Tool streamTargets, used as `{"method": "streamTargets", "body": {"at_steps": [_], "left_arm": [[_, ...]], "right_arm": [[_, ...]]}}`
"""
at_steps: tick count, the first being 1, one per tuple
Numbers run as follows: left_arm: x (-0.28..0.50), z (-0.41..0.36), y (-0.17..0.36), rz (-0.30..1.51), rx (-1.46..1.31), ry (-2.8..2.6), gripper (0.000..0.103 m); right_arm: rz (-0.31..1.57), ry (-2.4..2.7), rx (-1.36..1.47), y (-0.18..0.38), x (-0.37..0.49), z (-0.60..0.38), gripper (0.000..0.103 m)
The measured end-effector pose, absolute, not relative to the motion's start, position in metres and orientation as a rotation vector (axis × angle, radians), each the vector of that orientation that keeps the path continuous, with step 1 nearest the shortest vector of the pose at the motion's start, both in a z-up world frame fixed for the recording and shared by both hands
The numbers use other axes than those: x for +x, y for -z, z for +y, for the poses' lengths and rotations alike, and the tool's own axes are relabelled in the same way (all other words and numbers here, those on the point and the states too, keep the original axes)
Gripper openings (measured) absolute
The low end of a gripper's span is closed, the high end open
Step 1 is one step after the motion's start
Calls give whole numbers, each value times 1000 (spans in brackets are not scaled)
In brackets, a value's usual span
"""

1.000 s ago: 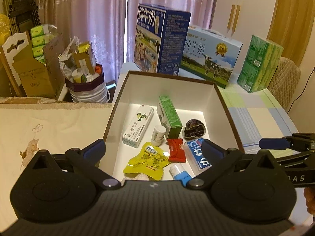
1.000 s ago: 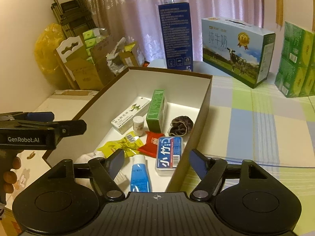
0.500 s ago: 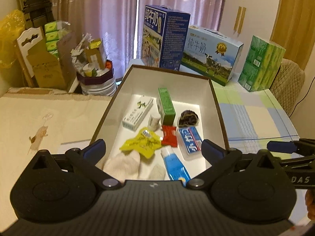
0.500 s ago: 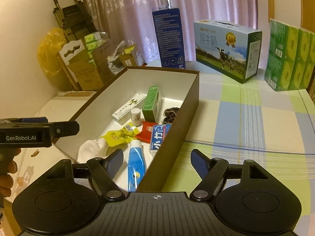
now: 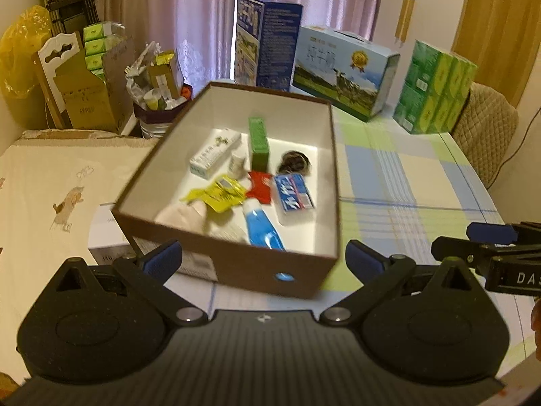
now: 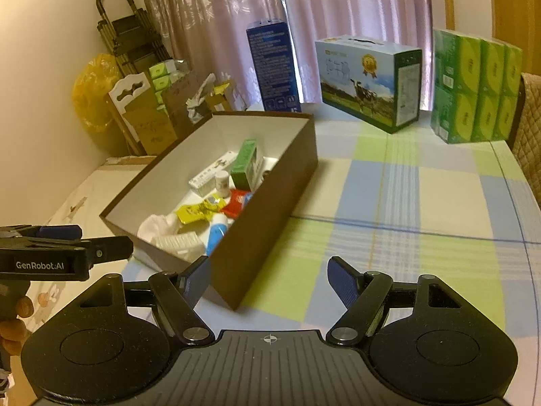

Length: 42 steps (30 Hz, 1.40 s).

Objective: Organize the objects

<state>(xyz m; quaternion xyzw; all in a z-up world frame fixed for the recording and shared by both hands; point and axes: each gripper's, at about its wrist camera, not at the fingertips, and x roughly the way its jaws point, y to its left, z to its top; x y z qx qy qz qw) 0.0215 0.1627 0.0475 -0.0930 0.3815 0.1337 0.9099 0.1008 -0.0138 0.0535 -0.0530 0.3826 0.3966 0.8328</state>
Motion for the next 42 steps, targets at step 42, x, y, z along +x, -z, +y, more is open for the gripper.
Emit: {"method": "streamTargets", "body": {"at_steps": [42], "left_arm": [[-63,2,-29,858,-166,-226,101]], "right_arm": [[865,-757,-118,-43,28,-190,73]]}}
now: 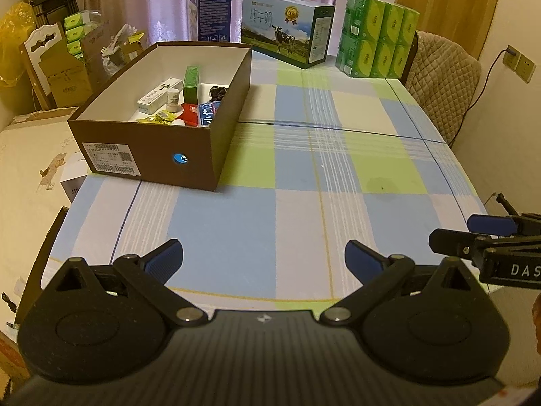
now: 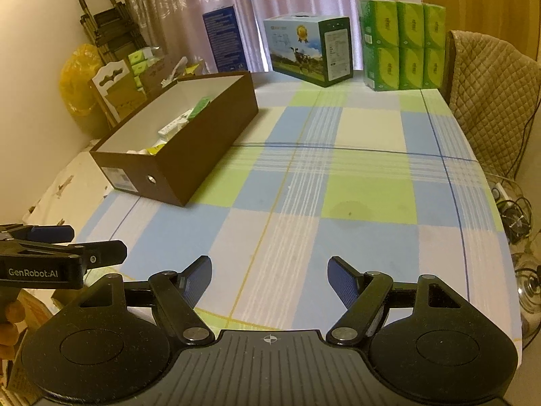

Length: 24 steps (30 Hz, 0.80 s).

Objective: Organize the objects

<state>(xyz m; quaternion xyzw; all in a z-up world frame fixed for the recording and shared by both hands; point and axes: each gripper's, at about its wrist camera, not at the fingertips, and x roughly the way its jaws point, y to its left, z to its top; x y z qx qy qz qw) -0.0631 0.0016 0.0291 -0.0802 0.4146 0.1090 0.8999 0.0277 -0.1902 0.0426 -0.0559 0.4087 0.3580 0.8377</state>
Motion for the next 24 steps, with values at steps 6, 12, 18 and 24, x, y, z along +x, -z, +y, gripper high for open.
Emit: {"method": "streamTargets", "body": {"at_steps": [6,12,18,24], "left_arm": [[-67,-3,-28,859,-163,-224,101],[-70,-8,-28,860,-157,-219,101],[-71,-11,-28,863,-153,-215,101],[-72,-14,-28,860,-151,-212,101]], "right_arm": [[865,-755,-114,-43,24,-195,73],[867,-753,-106,-42,21,-200,73],[869,-748,-100,-42,19,-204,73],[870,-749,-100,-42,19,-206,73]]}}
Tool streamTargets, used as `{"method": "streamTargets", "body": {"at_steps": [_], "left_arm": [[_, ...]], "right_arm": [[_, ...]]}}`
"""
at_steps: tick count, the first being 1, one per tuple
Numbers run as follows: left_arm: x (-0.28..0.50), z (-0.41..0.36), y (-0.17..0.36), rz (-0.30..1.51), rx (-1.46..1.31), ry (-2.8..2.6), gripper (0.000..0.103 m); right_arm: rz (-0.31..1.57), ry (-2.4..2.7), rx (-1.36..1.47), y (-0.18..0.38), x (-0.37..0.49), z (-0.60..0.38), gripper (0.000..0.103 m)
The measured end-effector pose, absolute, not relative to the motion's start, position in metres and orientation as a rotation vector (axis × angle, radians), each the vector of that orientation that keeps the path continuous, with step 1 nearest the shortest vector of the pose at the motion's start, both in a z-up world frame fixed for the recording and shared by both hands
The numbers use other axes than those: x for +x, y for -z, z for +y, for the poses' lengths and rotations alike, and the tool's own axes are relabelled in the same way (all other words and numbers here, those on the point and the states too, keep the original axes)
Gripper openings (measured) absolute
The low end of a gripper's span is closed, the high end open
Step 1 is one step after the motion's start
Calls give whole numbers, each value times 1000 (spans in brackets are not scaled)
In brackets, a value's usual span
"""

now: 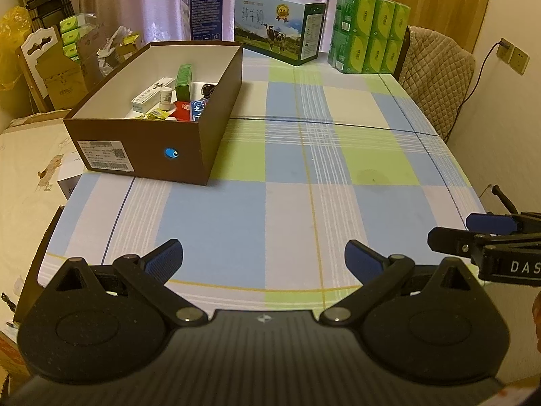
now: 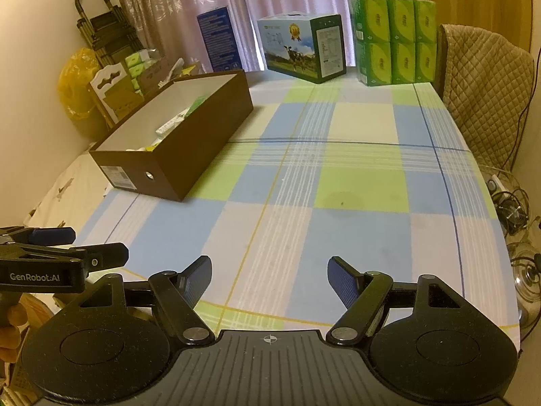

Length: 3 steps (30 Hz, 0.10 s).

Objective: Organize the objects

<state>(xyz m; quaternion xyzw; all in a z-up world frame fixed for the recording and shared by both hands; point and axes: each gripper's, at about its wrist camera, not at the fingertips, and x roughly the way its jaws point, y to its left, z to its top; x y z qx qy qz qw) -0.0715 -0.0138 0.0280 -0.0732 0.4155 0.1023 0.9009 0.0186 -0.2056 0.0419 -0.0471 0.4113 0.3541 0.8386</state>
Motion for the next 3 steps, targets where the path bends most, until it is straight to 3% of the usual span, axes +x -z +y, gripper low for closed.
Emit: {"method": "streamTargets", "body": {"at_steps": [3], "left_arm": [[-71,-15,-28,862,-150,-215,101]], "right_arm": [[870,-748,-99,-41,19,-206,73]]}}
